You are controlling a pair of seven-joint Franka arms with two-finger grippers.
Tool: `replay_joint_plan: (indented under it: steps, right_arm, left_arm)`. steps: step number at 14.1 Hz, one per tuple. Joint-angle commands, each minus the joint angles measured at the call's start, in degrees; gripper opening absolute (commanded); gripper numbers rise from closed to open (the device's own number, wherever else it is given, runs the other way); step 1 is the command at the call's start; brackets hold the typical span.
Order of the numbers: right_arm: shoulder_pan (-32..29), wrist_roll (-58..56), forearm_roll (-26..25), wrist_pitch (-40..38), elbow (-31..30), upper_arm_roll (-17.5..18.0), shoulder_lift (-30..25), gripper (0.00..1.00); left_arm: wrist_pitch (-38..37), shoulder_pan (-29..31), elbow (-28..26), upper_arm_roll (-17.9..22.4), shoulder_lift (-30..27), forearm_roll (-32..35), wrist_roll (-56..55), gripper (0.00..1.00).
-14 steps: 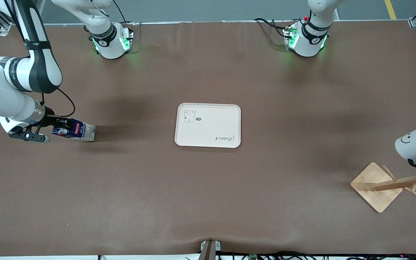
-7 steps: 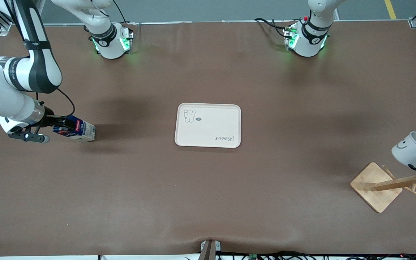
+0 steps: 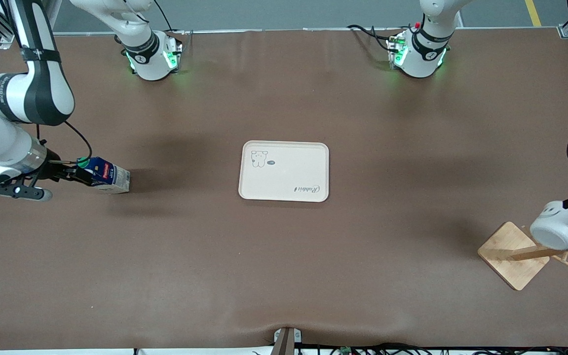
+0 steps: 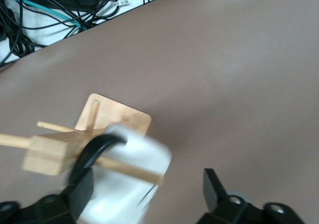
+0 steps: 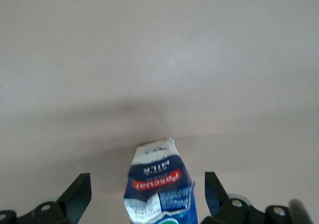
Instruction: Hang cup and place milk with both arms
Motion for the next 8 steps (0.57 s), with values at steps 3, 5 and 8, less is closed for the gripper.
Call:
replay_joint_plan:
  steps: [3,5,8]
  right_arm:
    - [-0.9,-5.5,0.0,-3.3,9.1,0.7,4.4,1.0]
    - [-0.6,-5.7,0.1,-5.2,12.9,0.8,4.3,1.0]
    - [-0.6,-5.8,0.4,-17.9,22.3,1.2,4.0,1.0]
  left_arm:
    - [-5.5,-4.5,-0.5,0.1,-3.6,2.6,-14.8,1.0]
    - [-7.2,-7.0,-0.9,0.1,-5.3,4.4,-21.8,1.0]
    - [-9.7,-9.3,-1.3,-0.2,-7.9,6.2,-29.3,1.0]
